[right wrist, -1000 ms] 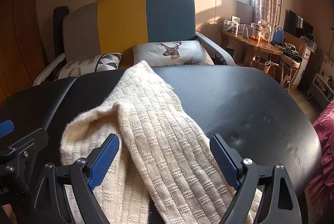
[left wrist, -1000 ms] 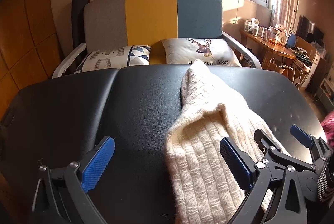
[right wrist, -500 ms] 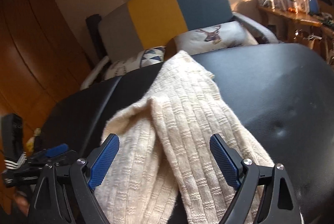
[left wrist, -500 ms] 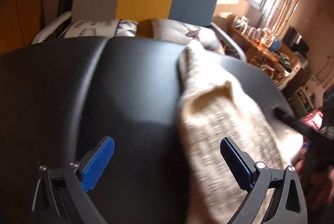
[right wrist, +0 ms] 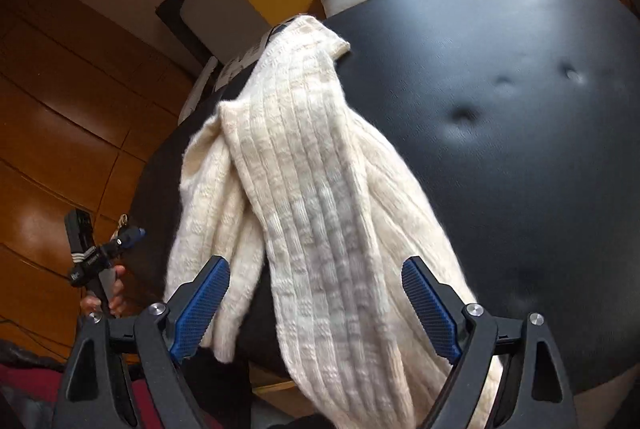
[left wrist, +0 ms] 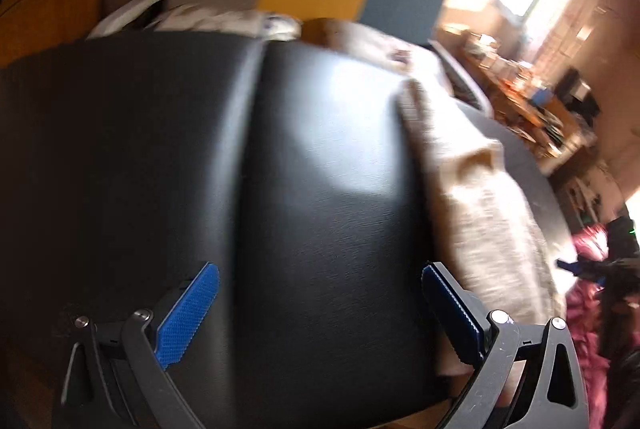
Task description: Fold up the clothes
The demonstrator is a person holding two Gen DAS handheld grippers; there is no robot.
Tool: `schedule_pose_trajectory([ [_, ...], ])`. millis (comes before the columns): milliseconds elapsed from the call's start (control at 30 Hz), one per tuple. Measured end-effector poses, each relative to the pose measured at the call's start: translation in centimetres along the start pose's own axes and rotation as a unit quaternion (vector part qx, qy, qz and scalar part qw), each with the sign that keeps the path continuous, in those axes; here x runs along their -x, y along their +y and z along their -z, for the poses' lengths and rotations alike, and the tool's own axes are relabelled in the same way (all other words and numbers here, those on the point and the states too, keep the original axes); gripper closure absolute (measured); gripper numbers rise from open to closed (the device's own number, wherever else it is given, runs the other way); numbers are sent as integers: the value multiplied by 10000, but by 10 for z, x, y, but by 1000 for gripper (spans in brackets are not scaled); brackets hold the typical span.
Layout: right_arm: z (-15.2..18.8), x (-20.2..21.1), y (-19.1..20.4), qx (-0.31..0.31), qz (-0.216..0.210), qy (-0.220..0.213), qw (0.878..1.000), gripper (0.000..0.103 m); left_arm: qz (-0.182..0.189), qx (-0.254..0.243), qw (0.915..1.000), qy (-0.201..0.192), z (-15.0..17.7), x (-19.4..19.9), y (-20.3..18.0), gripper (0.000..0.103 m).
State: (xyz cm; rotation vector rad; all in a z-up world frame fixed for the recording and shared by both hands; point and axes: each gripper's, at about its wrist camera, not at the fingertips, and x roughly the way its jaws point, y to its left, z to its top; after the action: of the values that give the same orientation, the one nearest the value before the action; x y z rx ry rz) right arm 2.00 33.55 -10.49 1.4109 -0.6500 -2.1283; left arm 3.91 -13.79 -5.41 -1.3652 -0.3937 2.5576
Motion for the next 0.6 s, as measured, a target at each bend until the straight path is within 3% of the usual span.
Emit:
schedule_pose_trajectory([
  [133,19,1,-7,-117,-201,-79,9997,13,675,-715,9951,62,-14,3,-74,0],
  [233,28,-1,-6,-75,-213,-163,9996,13,1251,-1039,9856,467,-22,-10,-132,0],
  [300,33,-2,-5,-47,-221,-220,9995,15,1449,-1144,9798,771,-25,-26,-166,0],
  [333,36,-3,-5,-33,-225,-248,9994,35,1540,-1195,9766,912,-26,-33,-183,1],
  [367,37,-6,-4,-29,-151,-242,9996,48,1589,-1238,9745,987,-25,-39,-196,1],
  [433,41,-15,-2,18,232,-119,9997,82,1627,-1338,9714,1095,-24,-52,-222,1],
  [500,45,-22,-1,65,504,-79,9987,93,1625,-1432,9692,1172,-25,-65,-246,1],
  [600,48,-14,8,110,388,-387,9984,93,1764,-1190,9671,1397,-33,-85,-267,1],
])
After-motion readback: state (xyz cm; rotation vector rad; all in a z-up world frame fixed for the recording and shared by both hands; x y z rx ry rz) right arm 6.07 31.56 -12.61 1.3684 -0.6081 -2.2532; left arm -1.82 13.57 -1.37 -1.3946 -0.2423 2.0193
